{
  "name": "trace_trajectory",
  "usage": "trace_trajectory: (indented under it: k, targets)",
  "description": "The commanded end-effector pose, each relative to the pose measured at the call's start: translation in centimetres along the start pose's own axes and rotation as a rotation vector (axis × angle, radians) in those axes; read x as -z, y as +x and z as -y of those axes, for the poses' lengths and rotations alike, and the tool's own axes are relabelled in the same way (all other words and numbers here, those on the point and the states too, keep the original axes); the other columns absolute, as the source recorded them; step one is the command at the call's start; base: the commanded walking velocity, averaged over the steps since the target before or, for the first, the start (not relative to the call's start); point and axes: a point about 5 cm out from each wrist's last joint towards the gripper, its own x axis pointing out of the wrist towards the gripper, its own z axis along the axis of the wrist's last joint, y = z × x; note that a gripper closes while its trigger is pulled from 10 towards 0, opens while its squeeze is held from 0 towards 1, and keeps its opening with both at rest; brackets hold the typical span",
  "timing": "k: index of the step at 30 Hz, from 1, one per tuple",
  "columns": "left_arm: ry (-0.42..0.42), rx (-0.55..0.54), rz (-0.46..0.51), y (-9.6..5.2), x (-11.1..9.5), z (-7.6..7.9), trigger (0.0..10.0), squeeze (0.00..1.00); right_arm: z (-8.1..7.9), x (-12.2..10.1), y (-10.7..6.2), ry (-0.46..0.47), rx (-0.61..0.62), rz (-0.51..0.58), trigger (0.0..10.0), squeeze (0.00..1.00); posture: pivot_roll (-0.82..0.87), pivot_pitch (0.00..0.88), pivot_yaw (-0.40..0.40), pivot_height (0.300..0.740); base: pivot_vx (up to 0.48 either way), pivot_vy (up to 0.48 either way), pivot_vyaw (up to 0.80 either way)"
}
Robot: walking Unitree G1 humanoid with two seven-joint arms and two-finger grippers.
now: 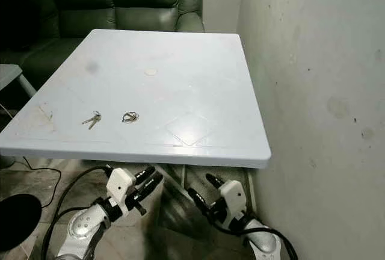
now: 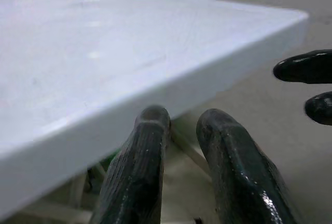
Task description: Hang keys on a hook
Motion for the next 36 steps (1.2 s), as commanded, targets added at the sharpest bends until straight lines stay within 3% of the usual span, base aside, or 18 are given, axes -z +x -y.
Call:
trace_trajectory:
  k: [1, 12, 16, 25, 30, 31, 32, 36]
  targets:
    - [0.018, 0.011, 0.028, 0.2, -1.0, -0.6, 10.0, 0.00, 0.3, -1.2, 0.9, 0.011, 0.002, 0.051, 10.0, 1.00, -0.08, 0.003, 0.029, 0.740, 0.000, 0.000, 0.00]
    - [-0.018, -0.073, 0.155, 1.3, -4.7, -2.9, 10.0, 0.00, 1.9, -4.8, 3.0, 0.067, 0.062, 0.181, 10.0, 1.00, -0.07, 0.000, 0.024, 0.740, 0.000, 0.000, 0.00]
    - [-0.036, -0.109, 0.169, 1.4, -5.2, -3.4, 10.0, 0.00, 2.3, -5.6, 3.4, 0.077, 0.092, 0.205, 10.0, 1.00, -0.07, 0.000, 0.021, 0.740, 0.000, 0.000, 0.00]
    - [-0.174, -0.428, 0.240, 1.1, -6.3, -6.6, 10.0, 0.00, 4.6, -7.8, 3.8, 0.115, 0.371, 0.284, 10.0, 1.00, -0.07, 0.000, 0.001, 0.740, 0.000, 0.000, 0.00]
    - [-0.202, -0.525, 0.250, 0.7, -6.4, -7.3, 10.0, 0.00, 4.8, -7.8, 3.5, 0.109, 0.463, 0.278, 10.0, 1.00, -0.07, 0.000, -0.005, 0.740, 0.000, 0.000, 0.00]
    - [-0.213, -0.555, 0.242, 0.5, -6.3, -7.4, 10.0, 0.00, 4.8, -7.7, 3.4, 0.127, 0.483, 0.277, 10.0, 0.87, -0.07, 0.000, -0.006, 0.740, 0.000, 0.000, 0.00]
    - [-0.245, -0.606, 0.231, 0.2, -5.9, -7.6, 10.0, 0.00, 4.8, -7.6, 3.2, 0.129, 0.511, 0.274, 10.0, 0.02, -0.07, 0.000, -0.009, 0.740, 0.000, 0.000, 0.00]
    - [-0.295, -0.632, 0.211, -0.3, -5.1, -7.6, 10.0, 0.00, 4.8, -7.1, 2.9, 0.119, 0.582, 0.239, 10.0, 0.00, -0.08, 0.000, -0.011, 0.740, 0.000, 0.000, 0.00]
